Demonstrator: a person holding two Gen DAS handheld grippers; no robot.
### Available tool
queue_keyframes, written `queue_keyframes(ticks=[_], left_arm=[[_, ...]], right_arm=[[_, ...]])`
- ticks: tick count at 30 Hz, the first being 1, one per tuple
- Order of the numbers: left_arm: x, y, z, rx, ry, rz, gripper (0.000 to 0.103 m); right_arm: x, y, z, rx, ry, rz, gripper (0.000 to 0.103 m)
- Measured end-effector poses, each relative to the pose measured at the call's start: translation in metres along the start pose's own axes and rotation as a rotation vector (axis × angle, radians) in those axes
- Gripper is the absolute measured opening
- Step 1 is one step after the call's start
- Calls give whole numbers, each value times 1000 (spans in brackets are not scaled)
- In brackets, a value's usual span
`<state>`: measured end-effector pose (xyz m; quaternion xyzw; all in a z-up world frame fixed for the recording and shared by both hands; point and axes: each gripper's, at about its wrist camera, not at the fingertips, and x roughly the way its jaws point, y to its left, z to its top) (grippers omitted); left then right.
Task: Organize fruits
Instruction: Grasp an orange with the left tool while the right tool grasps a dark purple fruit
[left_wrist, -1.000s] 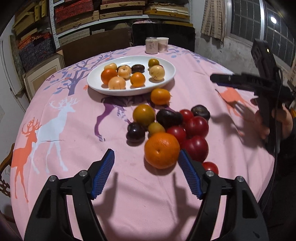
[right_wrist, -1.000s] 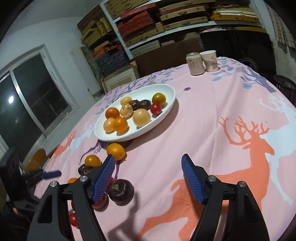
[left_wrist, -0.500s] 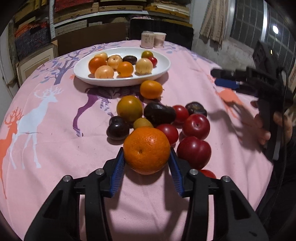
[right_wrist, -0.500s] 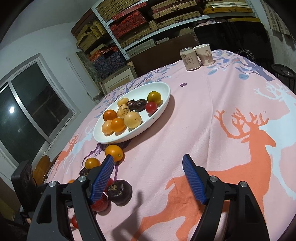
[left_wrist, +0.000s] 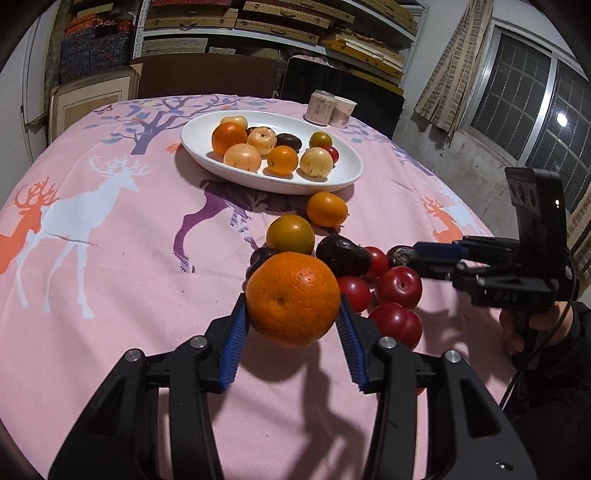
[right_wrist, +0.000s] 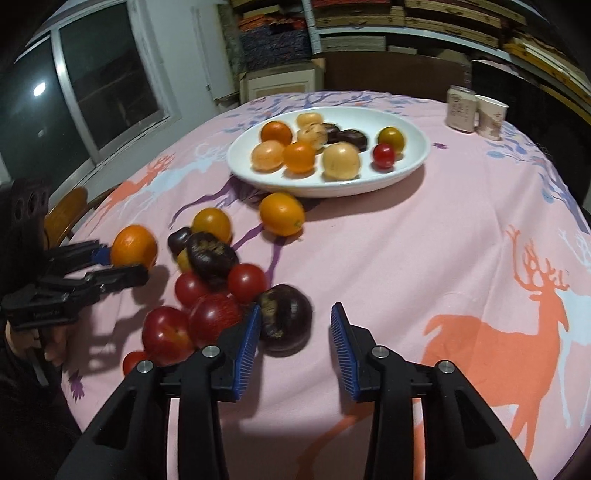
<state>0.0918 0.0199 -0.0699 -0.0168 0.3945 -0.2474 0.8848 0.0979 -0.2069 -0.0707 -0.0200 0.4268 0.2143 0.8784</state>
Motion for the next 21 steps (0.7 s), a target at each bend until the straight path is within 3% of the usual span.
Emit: queue_keyframes(ticks=[6, 9, 11, 15, 18, 21], left_arm=[[-2, 0, 0, -1, -3, -4, 46], [-6, -1, 0, 2, -19, -12, 46], [-5, -1, -1, -1, -14, -6, 46], [2, 0, 0, -3, 18, 13, 47], [8, -6, -1, 35, 47, 28, 53], [23, -8, 0, 43, 111, 73, 52]], right_arm=[[12, 8, 4, -40, 37, -73, 52], [16, 7, 7, -31, 40, -72, 51], [18, 5, 7, -17, 56, -51, 44], [17, 6, 5, -11, 53, -60, 42], [17, 7, 3, -9, 50, -63, 42], [17, 9, 3, -19, 50, -74, 42]])
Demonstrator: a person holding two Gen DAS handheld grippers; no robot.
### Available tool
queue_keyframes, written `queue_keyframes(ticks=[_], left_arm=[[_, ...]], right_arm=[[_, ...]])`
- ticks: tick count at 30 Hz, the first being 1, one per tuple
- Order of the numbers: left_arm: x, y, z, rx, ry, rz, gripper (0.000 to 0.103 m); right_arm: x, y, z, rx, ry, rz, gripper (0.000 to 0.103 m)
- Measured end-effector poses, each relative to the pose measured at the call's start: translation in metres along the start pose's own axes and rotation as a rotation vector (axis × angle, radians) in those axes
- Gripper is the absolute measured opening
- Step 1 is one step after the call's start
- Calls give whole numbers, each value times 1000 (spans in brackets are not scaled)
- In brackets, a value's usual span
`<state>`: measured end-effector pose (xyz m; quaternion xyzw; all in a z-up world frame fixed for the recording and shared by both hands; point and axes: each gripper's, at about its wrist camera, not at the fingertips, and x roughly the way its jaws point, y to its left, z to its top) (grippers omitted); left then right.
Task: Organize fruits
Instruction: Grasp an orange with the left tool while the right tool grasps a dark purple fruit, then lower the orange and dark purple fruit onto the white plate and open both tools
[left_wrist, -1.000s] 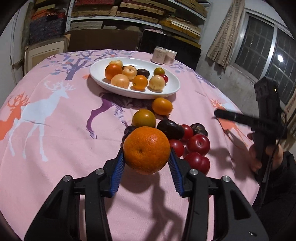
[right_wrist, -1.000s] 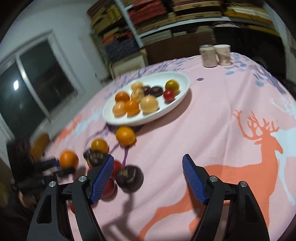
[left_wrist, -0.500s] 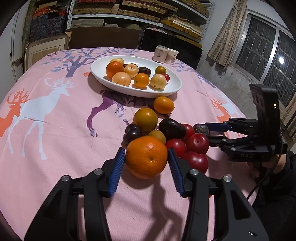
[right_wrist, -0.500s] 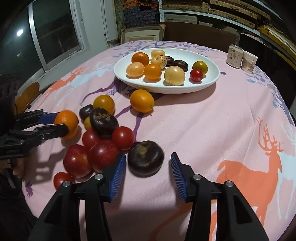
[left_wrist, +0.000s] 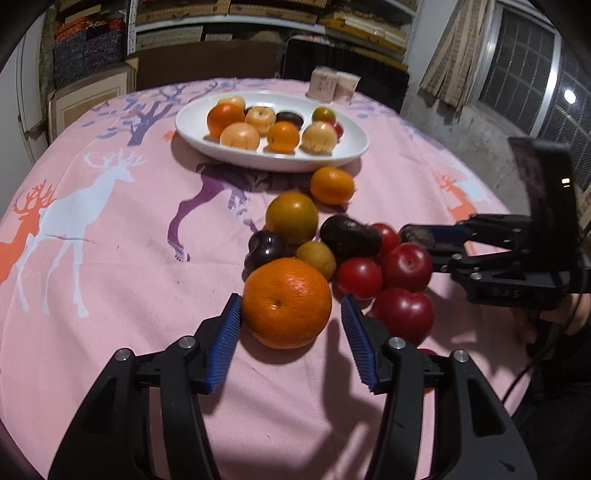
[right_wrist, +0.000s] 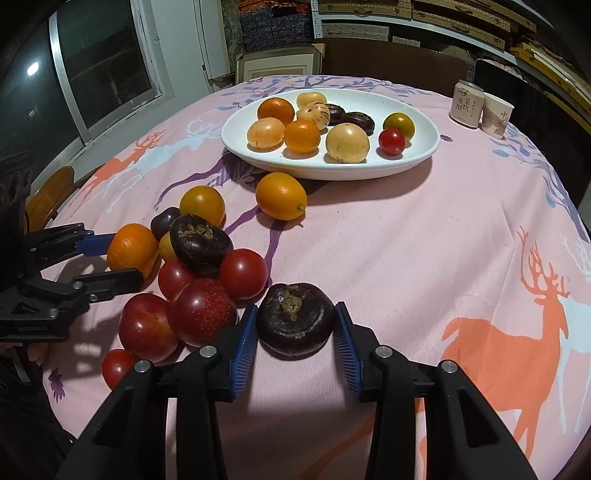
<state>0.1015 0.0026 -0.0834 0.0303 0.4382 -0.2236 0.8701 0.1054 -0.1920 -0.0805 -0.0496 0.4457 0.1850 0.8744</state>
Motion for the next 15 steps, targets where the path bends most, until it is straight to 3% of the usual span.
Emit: queue_keyframes(ticks=[3, 7, 15], left_arm=[[1, 1, -1, -5, -1, 21, 46], [-14, 5, -5, -27, -76, 10, 45], [-28, -1, -12, -29, -77, -10, 45]], right_arm=[[-1, -1, -1, 12, -3, 8, 42], [-4, -6, -3, 47, -16, 40, 42], [-30, -24, -7, 125, -113, 68, 42]])
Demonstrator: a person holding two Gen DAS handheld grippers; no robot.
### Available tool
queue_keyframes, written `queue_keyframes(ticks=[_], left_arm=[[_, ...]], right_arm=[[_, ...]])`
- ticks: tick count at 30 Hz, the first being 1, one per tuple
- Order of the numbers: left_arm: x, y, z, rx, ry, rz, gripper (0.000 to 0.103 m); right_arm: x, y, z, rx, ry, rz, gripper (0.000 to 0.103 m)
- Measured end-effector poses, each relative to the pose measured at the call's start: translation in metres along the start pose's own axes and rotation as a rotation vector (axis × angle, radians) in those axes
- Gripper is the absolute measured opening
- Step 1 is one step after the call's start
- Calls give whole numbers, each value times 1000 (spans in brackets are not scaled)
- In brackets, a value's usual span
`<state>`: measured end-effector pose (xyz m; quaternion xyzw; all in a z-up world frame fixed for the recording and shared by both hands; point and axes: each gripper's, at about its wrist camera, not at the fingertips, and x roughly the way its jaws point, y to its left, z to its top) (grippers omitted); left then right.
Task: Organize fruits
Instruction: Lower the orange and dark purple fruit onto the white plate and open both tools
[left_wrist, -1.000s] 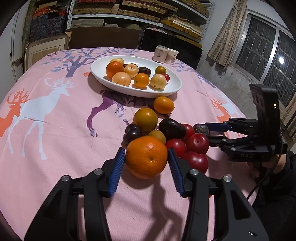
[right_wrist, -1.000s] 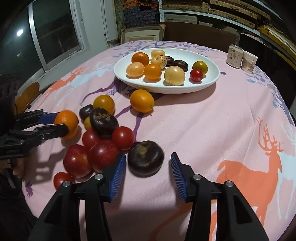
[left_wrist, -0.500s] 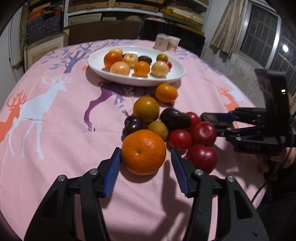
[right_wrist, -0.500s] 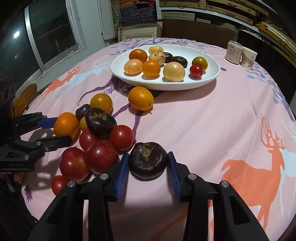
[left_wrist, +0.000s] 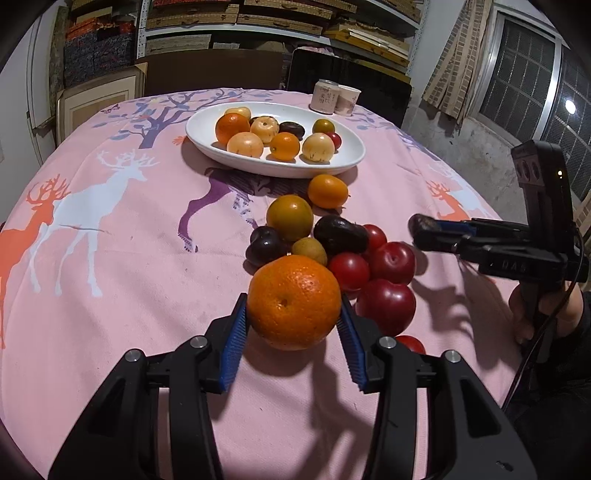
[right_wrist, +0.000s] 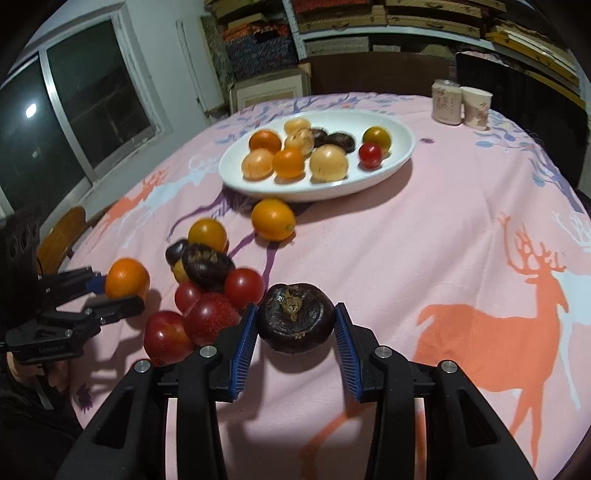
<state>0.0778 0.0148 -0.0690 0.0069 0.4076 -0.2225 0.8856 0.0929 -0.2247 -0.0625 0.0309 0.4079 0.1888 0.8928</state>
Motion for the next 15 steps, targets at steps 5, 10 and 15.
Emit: queue_keyframes(ticks=[5, 10, 15], left_arm=[[-14, 4, 26, -1, -40, 3, 46], [-6, -3, 71, 47, -51, 10, 46], [37, -14, 117, 92, -10, 13, 46]], right_arm=[[-34, -23, 21, 76, -132, -29, 42], [-46, -37, 60, 99, -220, -53, 42], [-17, -39, 105, 81, -229, -59, 42]])
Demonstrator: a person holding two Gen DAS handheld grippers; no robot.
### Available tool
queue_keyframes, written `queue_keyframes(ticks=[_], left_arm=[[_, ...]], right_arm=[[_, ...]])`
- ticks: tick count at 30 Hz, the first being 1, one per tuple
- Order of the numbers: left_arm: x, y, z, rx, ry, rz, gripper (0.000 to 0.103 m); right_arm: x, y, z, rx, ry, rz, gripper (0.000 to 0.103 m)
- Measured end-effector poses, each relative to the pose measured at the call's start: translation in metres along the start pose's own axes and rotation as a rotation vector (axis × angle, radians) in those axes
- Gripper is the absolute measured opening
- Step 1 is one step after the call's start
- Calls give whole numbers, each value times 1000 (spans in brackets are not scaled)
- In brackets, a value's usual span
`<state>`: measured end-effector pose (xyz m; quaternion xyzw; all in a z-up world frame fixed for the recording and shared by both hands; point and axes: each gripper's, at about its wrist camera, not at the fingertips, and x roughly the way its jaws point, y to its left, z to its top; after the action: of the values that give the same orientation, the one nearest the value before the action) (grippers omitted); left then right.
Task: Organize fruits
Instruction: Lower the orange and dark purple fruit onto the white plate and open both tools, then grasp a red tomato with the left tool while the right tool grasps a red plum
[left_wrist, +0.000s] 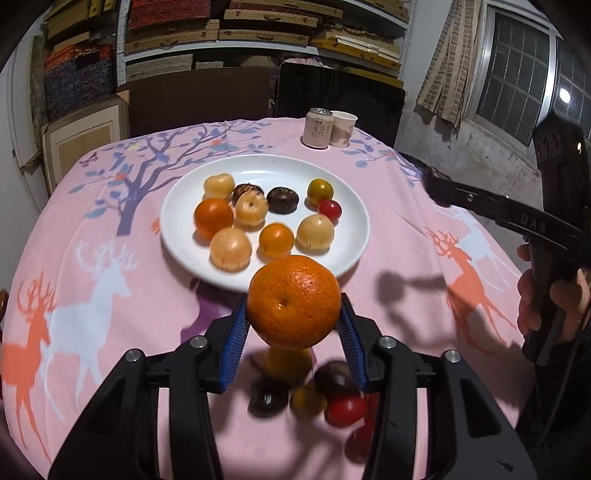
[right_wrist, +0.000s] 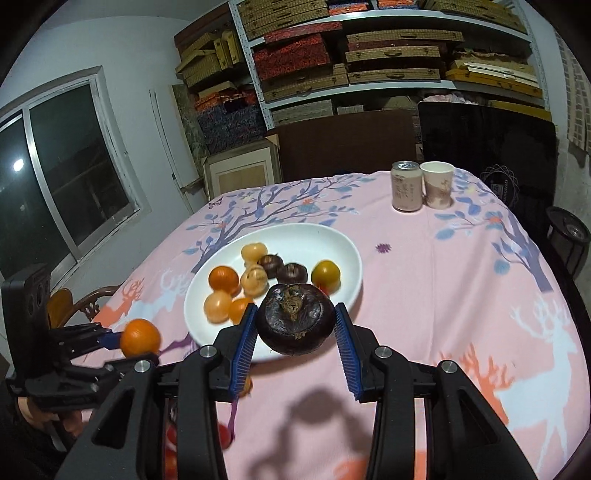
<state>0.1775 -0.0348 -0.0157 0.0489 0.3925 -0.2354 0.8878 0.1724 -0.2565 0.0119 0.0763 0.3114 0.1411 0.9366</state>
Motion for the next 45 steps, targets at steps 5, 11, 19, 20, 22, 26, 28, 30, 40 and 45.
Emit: queue_keyframes(ticks=[5, 11, 19, 20, 22, 26, 28, 30, 40, 45], left_arm=[[49, -2, 23, 7, 65, 0, 46], [76, 12, 29, -60, 111, -15, 74], [13, 18, -10, -76, -20, -12, 84], [7, 14, -19, -59, -14, -9, 84], [-9, 3, -40, -17, -3, -21, 84], [-40, -21, -81, 57, 22, -58, 84], [-49, -36, -100, 96, 40, -76, 84], [-49, -52, -118, 132, 72, -79, 84], [-27, -76, -142, 148, 95, -23, 30], [-48, -65, -141, 112, 49, -26, 30]], right_arm=[[52, 10, 23, -19, 32, -4, 42], [95, 14, 26, -3, 77, 10, 67], [44, -3, -18, 51, 10, 61, 84], [40, -6, -25, 55, 8, 57, 86], [35, -16, -39, 89, 28, 52, 91], [25, -29, -47, 144, 27, 33, 97], [22, -30, -49, 146, 24, 35, 99], [23, -29, -51, 141, 32, 30, 99], [8, -21, -68, 88, 37, 32, 99], [-10, -3, -87, 29, 55, 154, 98]])
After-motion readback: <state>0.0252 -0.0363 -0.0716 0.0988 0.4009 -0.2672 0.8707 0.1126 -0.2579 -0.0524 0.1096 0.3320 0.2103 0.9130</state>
